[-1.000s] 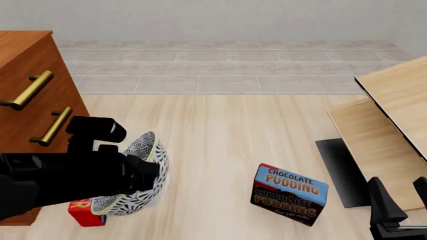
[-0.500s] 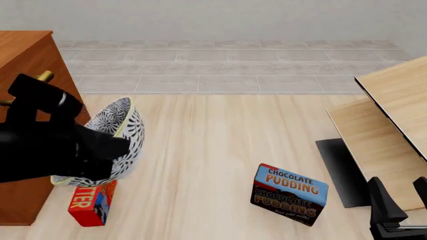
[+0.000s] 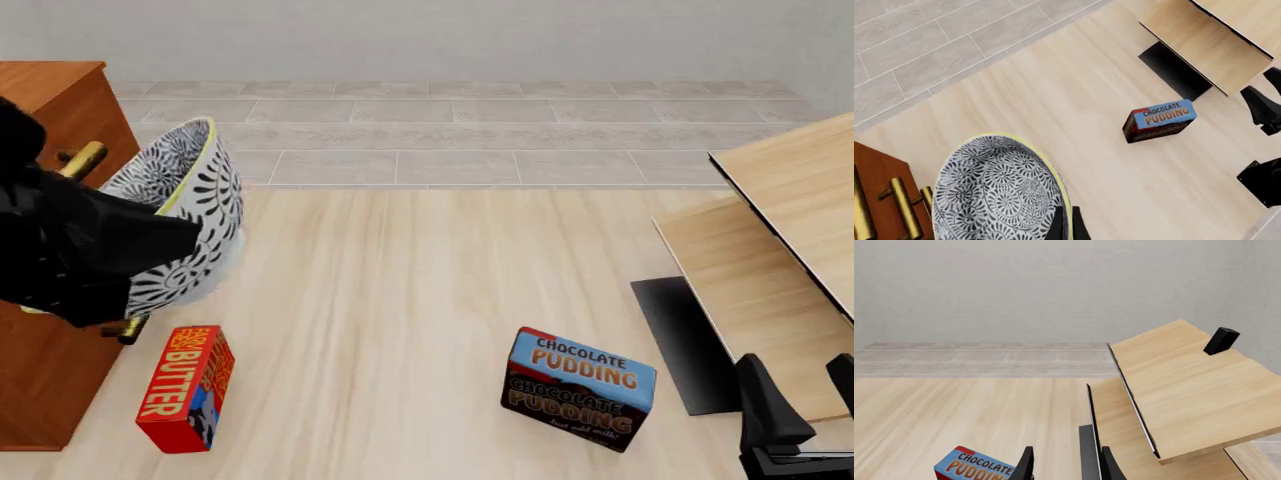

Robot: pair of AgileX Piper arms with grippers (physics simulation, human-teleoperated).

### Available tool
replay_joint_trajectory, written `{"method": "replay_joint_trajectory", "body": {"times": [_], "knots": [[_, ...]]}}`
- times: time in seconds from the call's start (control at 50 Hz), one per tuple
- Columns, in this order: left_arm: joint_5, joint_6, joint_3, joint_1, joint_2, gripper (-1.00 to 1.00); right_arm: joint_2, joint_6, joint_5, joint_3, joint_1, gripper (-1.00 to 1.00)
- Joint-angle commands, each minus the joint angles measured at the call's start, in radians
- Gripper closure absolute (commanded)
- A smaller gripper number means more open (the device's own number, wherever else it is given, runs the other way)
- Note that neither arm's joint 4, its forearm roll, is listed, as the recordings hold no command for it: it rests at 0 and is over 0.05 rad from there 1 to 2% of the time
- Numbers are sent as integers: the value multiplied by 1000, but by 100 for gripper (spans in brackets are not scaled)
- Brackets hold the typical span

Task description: Close the top drawer of the cabinet and put the bowl on top of it.

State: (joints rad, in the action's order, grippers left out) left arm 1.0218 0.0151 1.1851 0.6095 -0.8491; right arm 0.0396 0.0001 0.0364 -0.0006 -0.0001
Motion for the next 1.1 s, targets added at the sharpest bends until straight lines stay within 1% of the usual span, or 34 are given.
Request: {"method": "replay_joint_trajectory", "body": {"times": [0.02, 0.12, 0.18, 0.3, 0.44, 0.46, 0.58, 0.68, 0.74, 0.78, 0.86, 0.92, 0.96, 1.06, 1.08, 1.1], "knots": [[69, 61, 100, -28, 9, 100, -13, 0, -13, -1, 0, -100], [95, 94, 152, -36, 7, 100, -13, 0, -13, -1, 0, -100], [107, 98, 177, -33, -1, 100, -13, 0, -13, -1, 0, -100], [120, 77, 228, -12, -23, 100, -13, 0, -13, -1, 0, -100], [148, 91, 270, -17, -28, 100, -13, 0, -13, -1, 0, -100], [160, 92, 294, -21, -31, 100, -13, 0, -12, -1, 0, -100], [190, 109, 339, -32, -32, 100, -13, 0, -13, -1, 0, -100], [198, 129, 350, -39, -25, 100, -13, 0, -13, -1, 0, -100], [198, 128, 351, -37, -24, 100, -13, 0, -13, -1, 0, -100], [198, 147, 359, -45, -21, 100, -13, 0, -12, -1, 0, -100], [198, 159, 371, -59, -20, 100, -13, 0, -13, -1, 0, -100], [198, 158, 371, -59, -22, 100, -13, 0, -13, -1, 0, -100], [198, 177, 382, -84, -20, 100, -12, 0, -12, -1, 0, -100], [197, 182, 405, -99, -32, 100, -13, 0, -13, -1, 0, -100], [198, 207, 423, -126, -27, 100, -12, 0, -12, -1, 0, -100], [198, 212, 430, -131, -31, 100, -12, 0, -12, -1, 0, -100]]}}
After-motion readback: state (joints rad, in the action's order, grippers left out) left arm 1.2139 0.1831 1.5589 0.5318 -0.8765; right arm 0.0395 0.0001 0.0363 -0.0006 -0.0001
